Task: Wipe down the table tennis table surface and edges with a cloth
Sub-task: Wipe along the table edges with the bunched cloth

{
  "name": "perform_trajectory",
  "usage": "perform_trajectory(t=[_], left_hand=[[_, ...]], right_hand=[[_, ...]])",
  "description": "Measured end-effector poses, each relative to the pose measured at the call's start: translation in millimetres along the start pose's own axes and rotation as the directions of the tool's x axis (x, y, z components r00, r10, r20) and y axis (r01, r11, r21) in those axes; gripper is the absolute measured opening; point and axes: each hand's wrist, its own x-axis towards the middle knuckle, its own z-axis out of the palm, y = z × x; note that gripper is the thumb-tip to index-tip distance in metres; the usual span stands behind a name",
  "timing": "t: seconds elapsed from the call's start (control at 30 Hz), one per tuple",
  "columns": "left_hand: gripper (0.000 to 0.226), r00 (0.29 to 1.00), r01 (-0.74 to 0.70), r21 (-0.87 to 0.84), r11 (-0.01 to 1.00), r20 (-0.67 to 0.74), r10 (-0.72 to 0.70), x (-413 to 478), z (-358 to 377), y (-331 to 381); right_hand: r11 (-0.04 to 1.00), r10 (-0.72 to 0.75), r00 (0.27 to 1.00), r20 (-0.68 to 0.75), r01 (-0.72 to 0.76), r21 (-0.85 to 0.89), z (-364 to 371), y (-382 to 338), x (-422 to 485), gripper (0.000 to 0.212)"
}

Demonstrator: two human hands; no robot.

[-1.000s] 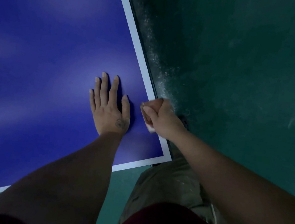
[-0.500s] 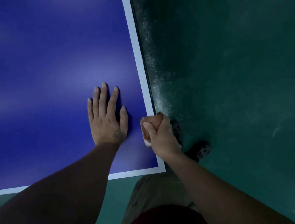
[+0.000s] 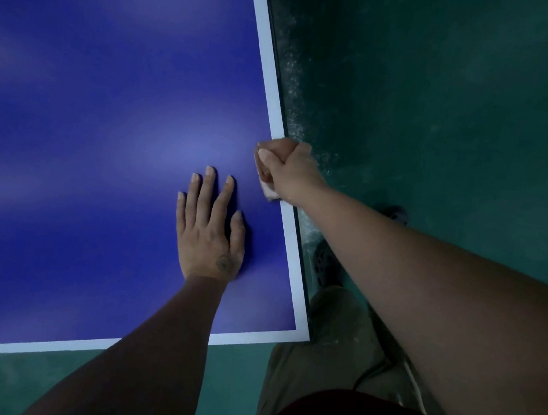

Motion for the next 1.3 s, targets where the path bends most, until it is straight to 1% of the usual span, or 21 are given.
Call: perform_trajectory(t=[0.13,0.23,0.3,0.33,0.4,0.47,0.5,0.53,0.6,0.7,0.87,1.0,1.07,1.2,1.3], left_hand=[[0.054,1.000,0.024,-0.026,0.999,-0.005,-0.024,0.5,-1.9,2.8],[0.049,0.999,0.000,-0.048,0.999,-0.042,-0.002,22.7,-3.0,2.7],[0.048,0.997,0.006,-0.061,0.998,-0.074,-0.010,54.1,-3.5,3.8],[0.047,0.995,0.039,-0.077,0.996,-0.091,-0.046,73.9,-3.5,4.8],[0.048,0.973,0.154,-0.128,0.980,-0.150,-0.173,119.1,-1.6,6.8],[0.053,0.927,0.289,-0.203,0.935,-0.183,-0.327,165.9,1.3,9.5],[0.058,0.903,0.355,-0.227,0.907,-0.168,-0.396,186.4,2.6,12.2],[0.064,0.883,0.414,-0.218,0.884,-0.141,-0.448,202.0,4.1,14.7],[0.070,0.860,0.487,-0.130,0.863,-0.101,-0.500,218.8,11.0,17.8],[0.069,0.859,0.497,-0.058,0.866,-0.112,-0.500,220.3,16.7,19.5],[0.067,0.853,0.509,-0.045,0.860,-0.111,-0.511,219.6,16.3,18.9],[0.065,0.849,0.516,-0.039,0.856,-0.104,-0.517,221.0,16.3,20.0],[0.063,0.847,0.519,-0.038,0.854,-0.109,-0.520,221.8,15.3,20.5],[0.062,0.845,0.521,-0.040,0.853,-0.119,-0.522,223.1,15.9,19.9],[0.062,0.846,0.519,-0.027,0.854,-0.127,-0.518,223.8,16.4,19.9]], right_hand=[[1.000,0.023,0.999,0.049,-0.024,0.006,-2.6,12.5,-10.8,0.062],[0.997,0.064,0.993,0.099,-0.069,0.045,-1.0,36.4,-26.6,0.071],[0.997,0.071,0.993,0.098,-0.074,0.029,1.6,51.6,-33.5,0.076],[0.997,0.071,0.993,0.090,-0.073,0.019,3.8,57.5,-36.6,0.077],[0.998,0.057,0.996,0.065,-0.058,0.011,6.9,65.7,-41.6,0.077],[1.000,0.030,0.999,0.014,-0.030,-0.005,8.6,70.0,-45.8,0.081],[1.000,0.020,1.000,-0.009,-0.019,0.013,9.5,70.9,-48.5,0.082],[0.998,0.014,1.000,-0.028,-0.012,0.057,11.5,71.1,-51.6,0.081],[0.986,0.027,0.998,-0.061,-0.017,0.168,17.6,70.0,-53.6,0.077],[0.971,0.053,0.991,-0.125,-0.022,0.240,27.3,62.8,-51.3,0.072],[0.970,0.059,0.980,-0.188,-0.012,0.244,32.3,38.5,-39.1,0.065],[0.983,0.019,0.988,-0.152,0.009,0.181,22.2,9.8,-11.4,0.064],[0.989,0.019,0.992,-0.124,0.000,0.151,17.3,-6.7,2.7,0.068],[0.994,0.021,0.997,-0.077,-0.012,0.106,11.5,-29.7,20.0,0.062],[0.996,0.022,0.997,-0.073,-0.016,0.082,9.2,-38.5,26.5,0.064]])
